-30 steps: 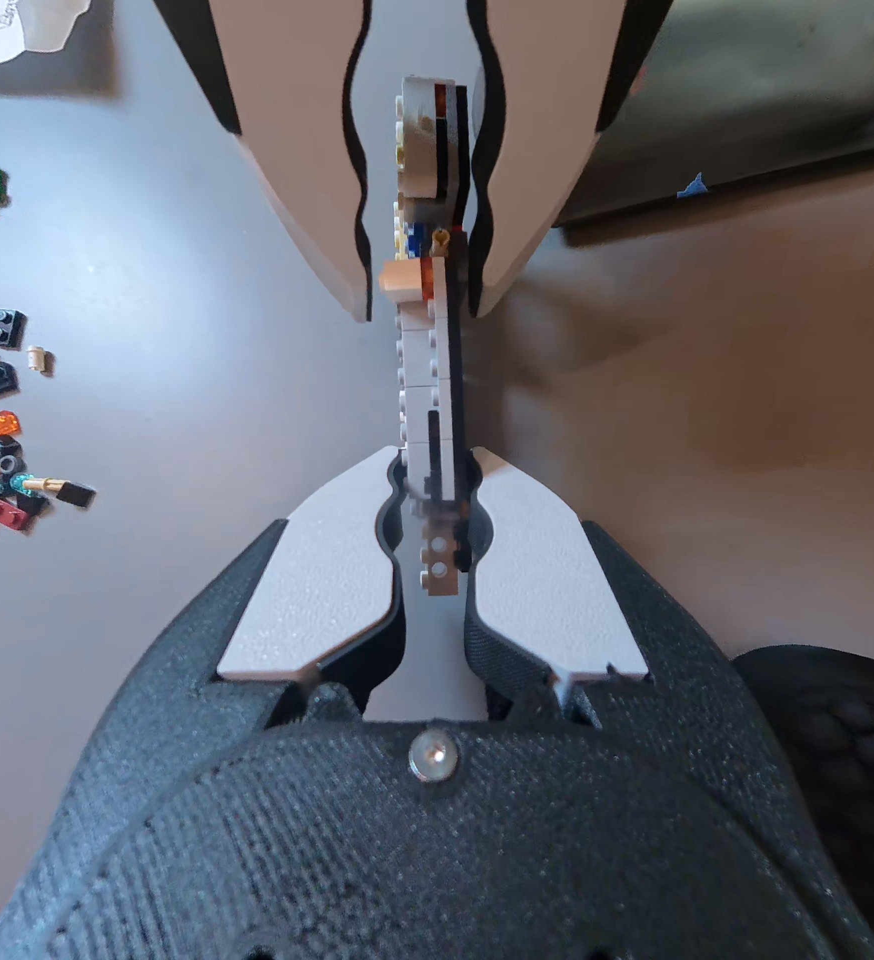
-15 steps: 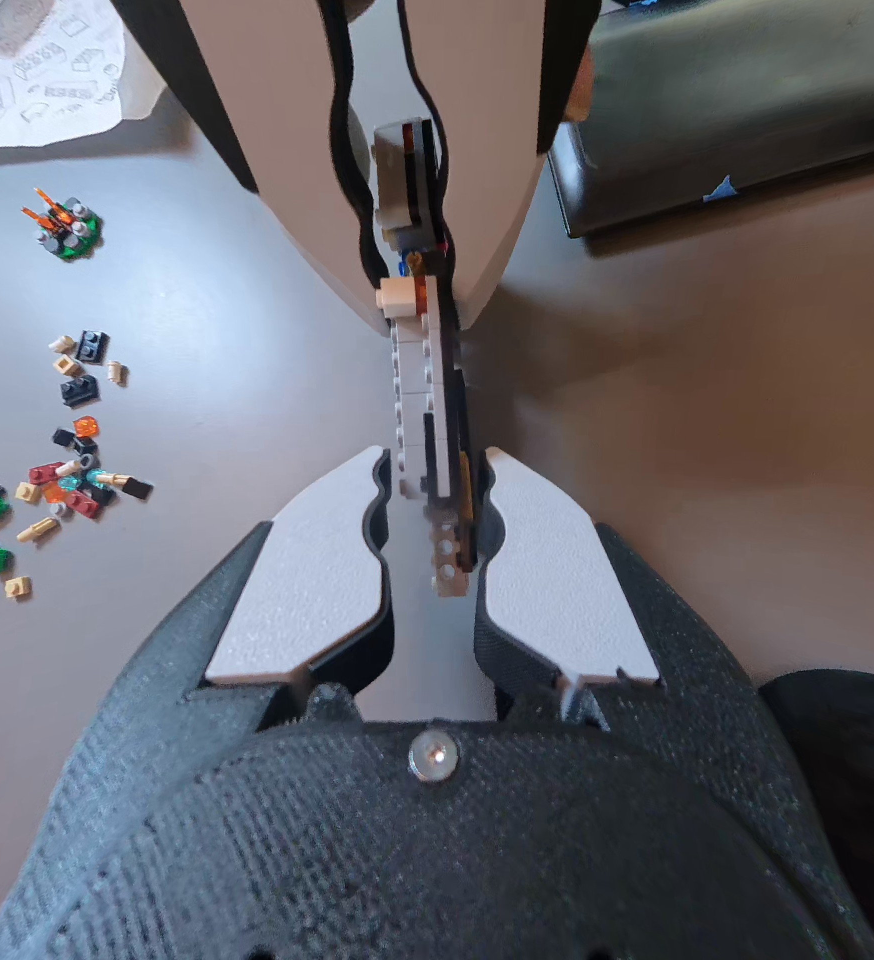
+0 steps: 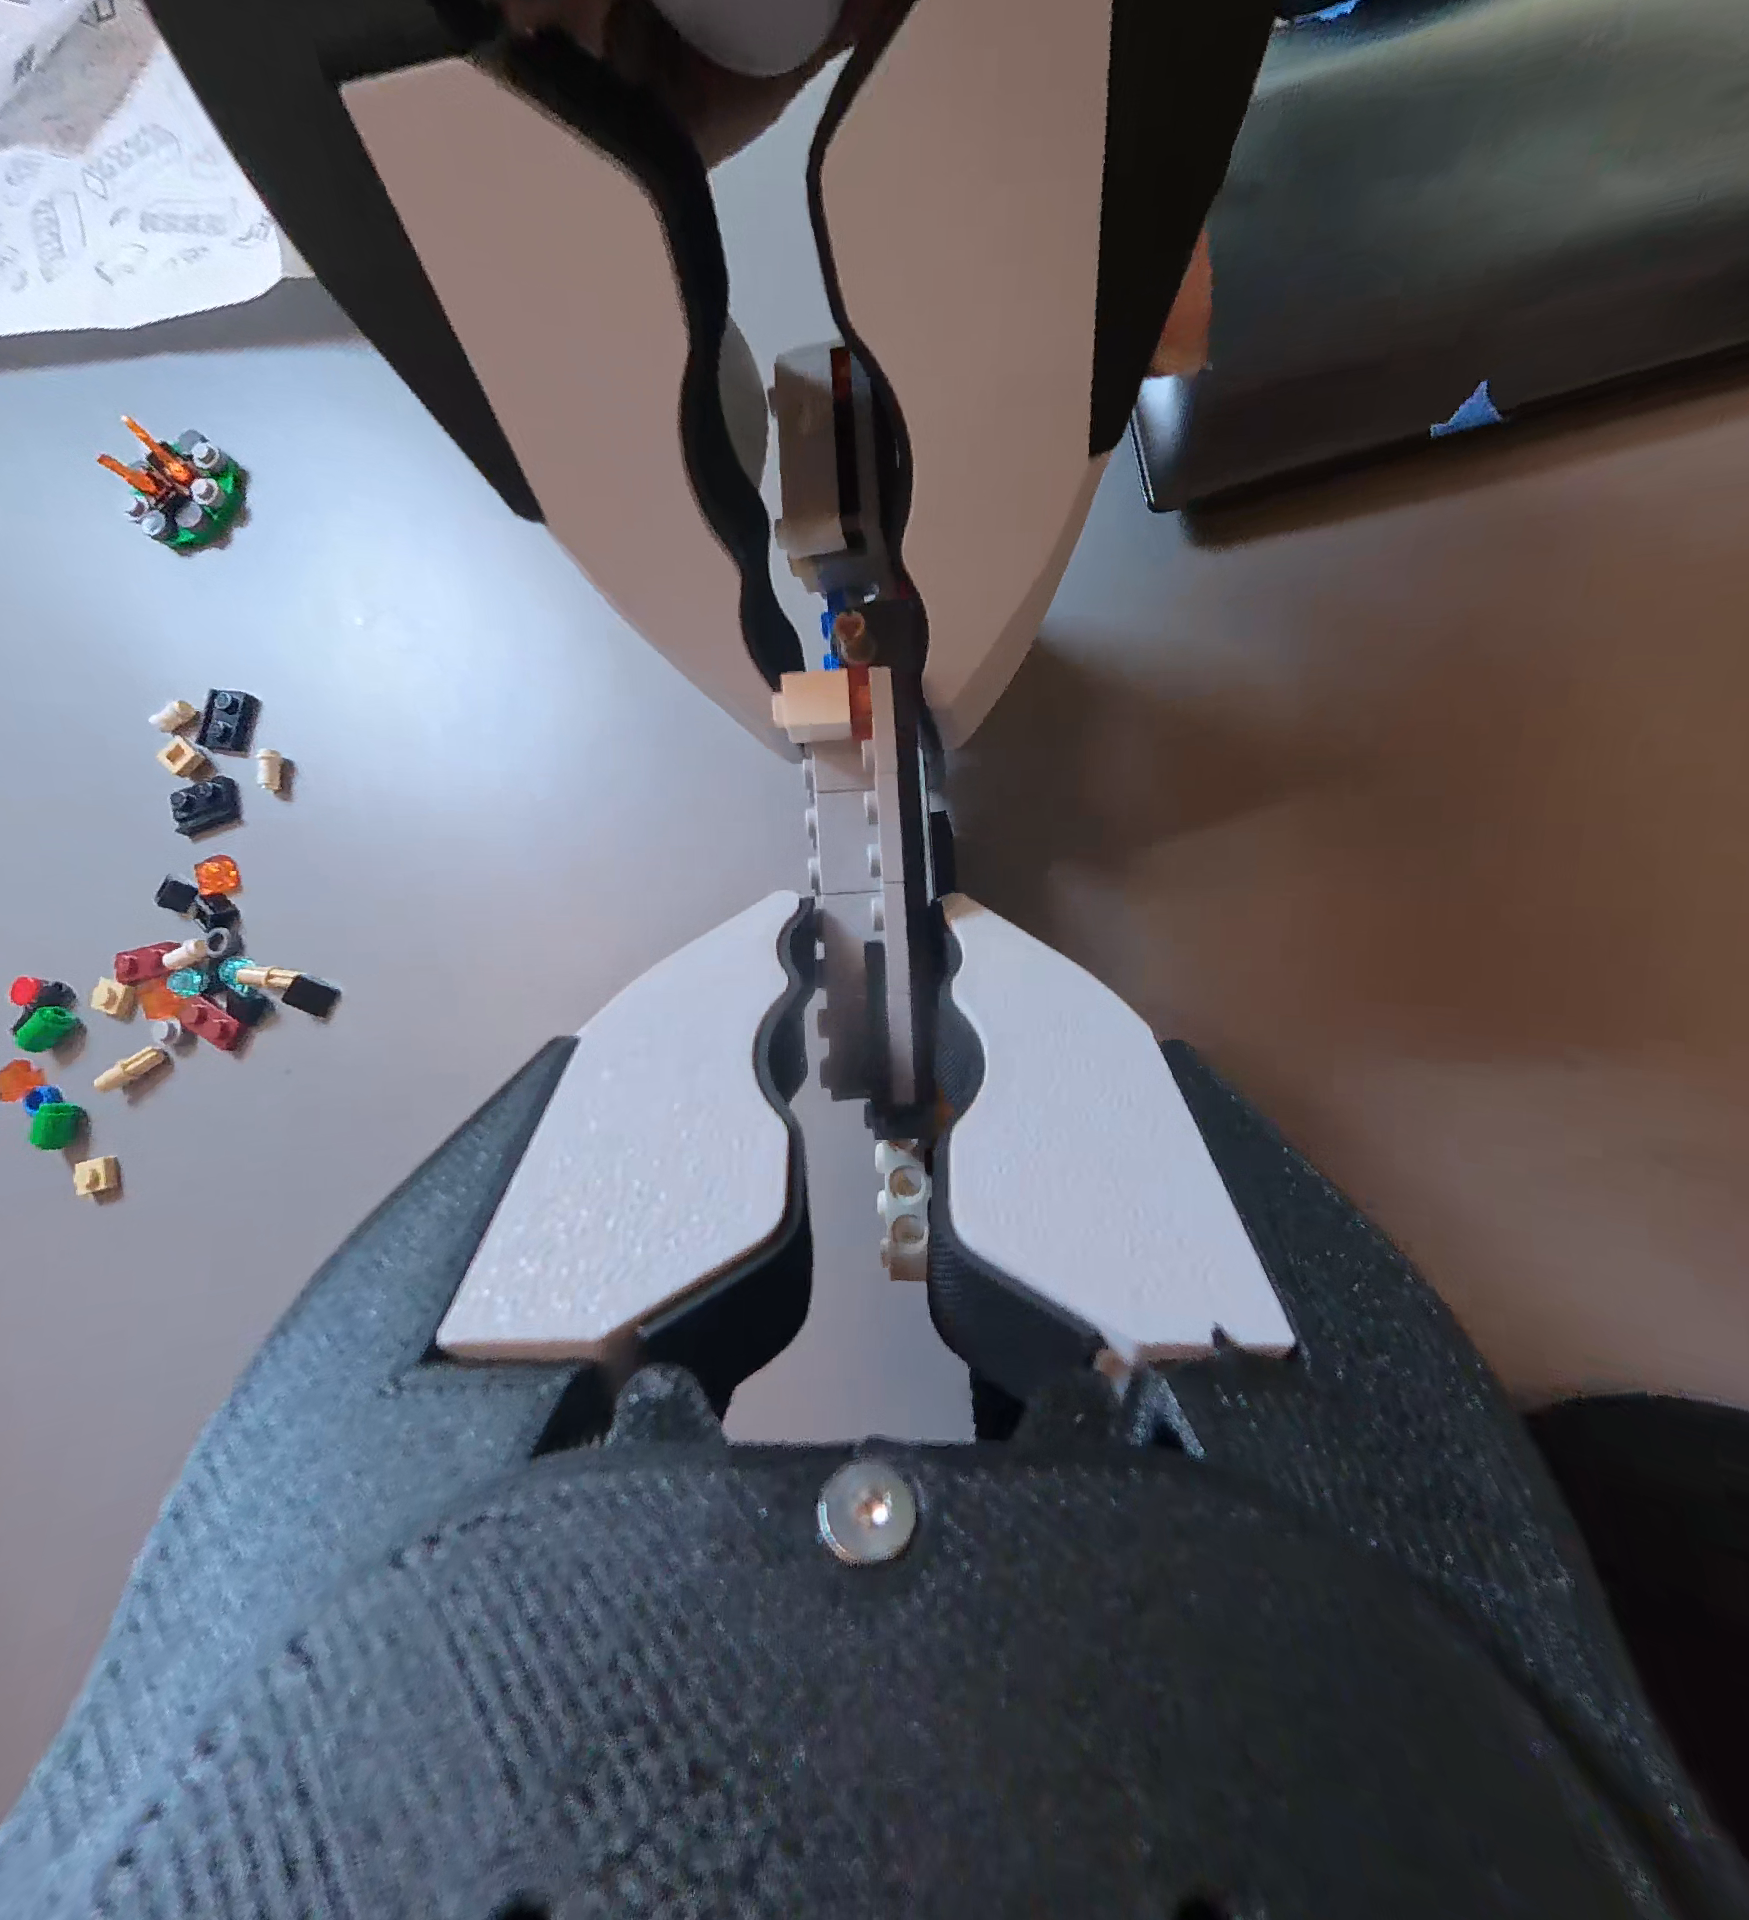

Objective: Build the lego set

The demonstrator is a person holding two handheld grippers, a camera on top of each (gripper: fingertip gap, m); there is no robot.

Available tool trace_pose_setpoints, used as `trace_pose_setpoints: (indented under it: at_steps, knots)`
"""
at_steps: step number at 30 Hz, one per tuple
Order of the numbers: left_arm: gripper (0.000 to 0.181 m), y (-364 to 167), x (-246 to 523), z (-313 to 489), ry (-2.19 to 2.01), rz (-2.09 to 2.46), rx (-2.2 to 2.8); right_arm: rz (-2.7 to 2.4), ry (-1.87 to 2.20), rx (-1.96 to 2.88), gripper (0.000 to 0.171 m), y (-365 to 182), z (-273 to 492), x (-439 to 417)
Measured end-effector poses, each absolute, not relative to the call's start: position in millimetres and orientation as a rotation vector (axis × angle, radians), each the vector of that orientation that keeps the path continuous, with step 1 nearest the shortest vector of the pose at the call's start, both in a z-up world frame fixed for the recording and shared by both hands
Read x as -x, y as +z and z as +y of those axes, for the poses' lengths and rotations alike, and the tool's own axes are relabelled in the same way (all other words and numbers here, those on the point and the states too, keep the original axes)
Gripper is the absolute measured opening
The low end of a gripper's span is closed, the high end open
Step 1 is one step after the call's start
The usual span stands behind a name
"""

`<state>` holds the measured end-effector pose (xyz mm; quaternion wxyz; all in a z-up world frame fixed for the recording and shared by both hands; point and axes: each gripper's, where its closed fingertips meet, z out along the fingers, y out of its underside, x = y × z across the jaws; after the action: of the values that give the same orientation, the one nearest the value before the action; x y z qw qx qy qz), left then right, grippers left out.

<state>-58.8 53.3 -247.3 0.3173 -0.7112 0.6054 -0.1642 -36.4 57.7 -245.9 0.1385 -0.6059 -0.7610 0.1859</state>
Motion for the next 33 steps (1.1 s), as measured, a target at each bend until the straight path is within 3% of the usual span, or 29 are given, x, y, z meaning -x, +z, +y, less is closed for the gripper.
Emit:
trace_pose_setpoints:
  at_steps: [1,30,33]
  knots:
    - [0.02,-247.3,60.1,52.3,-0.424,1.607,1.873,-2.201,0.54,1.75,0.021,-245.9,56.7,37.2]
    - [0.022,-252.4,66.3,49.0,-0.339,1.674,1.868,-2.171,0.569,1.787,0.019,-252.5,53.3,36.3]
    - [0.029,-255.9,67.3,48.1,-0.328,1.692,1.884,-2.161,0.579,1.796,0.019,-252.3,53.2,36.7]
